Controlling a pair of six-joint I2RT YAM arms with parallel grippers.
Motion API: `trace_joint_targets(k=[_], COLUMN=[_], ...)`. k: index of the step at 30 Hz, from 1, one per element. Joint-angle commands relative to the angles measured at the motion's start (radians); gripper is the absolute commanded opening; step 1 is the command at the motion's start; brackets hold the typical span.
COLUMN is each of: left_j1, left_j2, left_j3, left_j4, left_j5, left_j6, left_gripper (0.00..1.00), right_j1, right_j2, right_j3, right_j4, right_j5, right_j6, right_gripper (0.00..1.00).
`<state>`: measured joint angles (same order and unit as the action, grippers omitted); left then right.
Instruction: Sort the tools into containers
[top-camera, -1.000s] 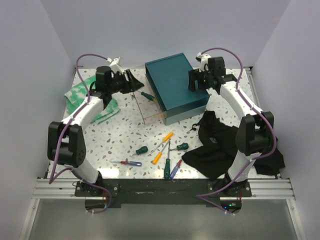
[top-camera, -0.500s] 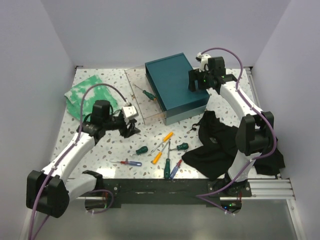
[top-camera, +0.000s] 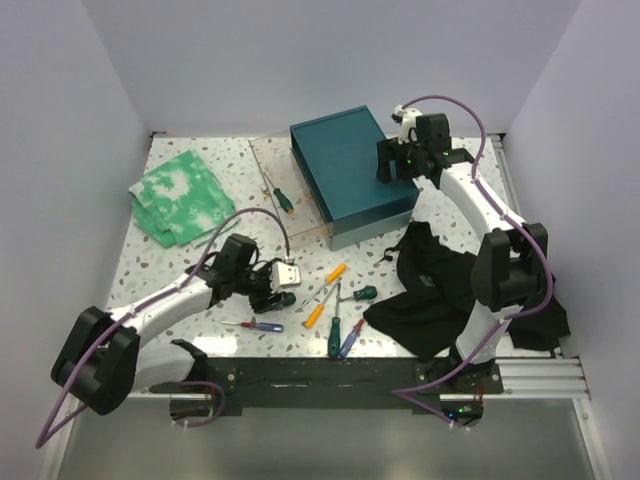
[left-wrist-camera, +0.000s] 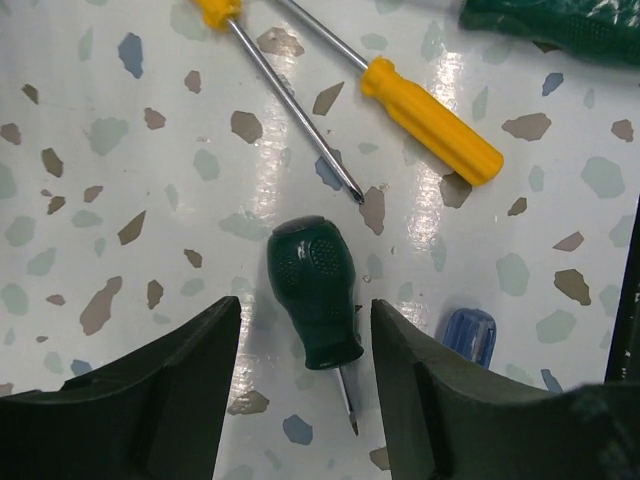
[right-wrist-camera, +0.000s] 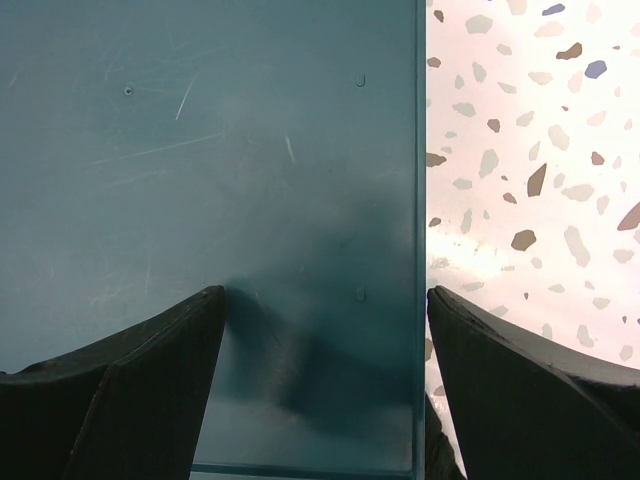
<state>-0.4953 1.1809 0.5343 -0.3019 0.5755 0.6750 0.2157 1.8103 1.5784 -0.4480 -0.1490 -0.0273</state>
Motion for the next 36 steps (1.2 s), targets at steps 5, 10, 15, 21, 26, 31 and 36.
trace_joint_targets(k=[5, 10, 15, 21, 26, 31, 36], left_j1=[-0.06, -0.042, 0.03, 0.075, 0.086, 0.188, 0.268], left_j2=[0.18, 0.061, -0.134, -0.136, 0.054, 0.305, 0.428], left_j3=[-0.004, 0.05, 0.168, 0.3, 0.459, 0.641, 0.673], left_j4=[0.115, 0.015, -0.069, 0.379, 0.499, 0.394, 0.483], left_j5=[-0.111, -0.05, 0.069, -0.085, -0.416, -0.366, -0.197], left_j6=[0.026, 0.104, 0.224, -0.318, -0.803, -1.19, -1.308], left_gripper=[0.5, 0.04, 0.0, 0.0, 0.0, 0.0, 0.48], right_j1=[0.002, 0.002, 0.004, 0.002, 0.004, 0.002, 0.002], right_j2=[-0.055, -0.052, -0.039, -0.011, -0.002, -0.011, -0.025], right_j3=[-0.027, -0.024, -0.018, -0.001, 0.017, 0.009, -0.003], right_j4=[-0.004, -0.008, -0.006, 0.0, -0.003, -0.003, 0.0], right_j5=[0.008, 0.014, 0.009, -0.012, -0.012, -0.012, -0.009], right_j6=[-0.025, -0.031, -0.026, -0.005, -0.002, -0.002, -0.011], right_gripper=[0.85, 0.85, 0.85, 0.85, 0.85, 0.85, 0.85])
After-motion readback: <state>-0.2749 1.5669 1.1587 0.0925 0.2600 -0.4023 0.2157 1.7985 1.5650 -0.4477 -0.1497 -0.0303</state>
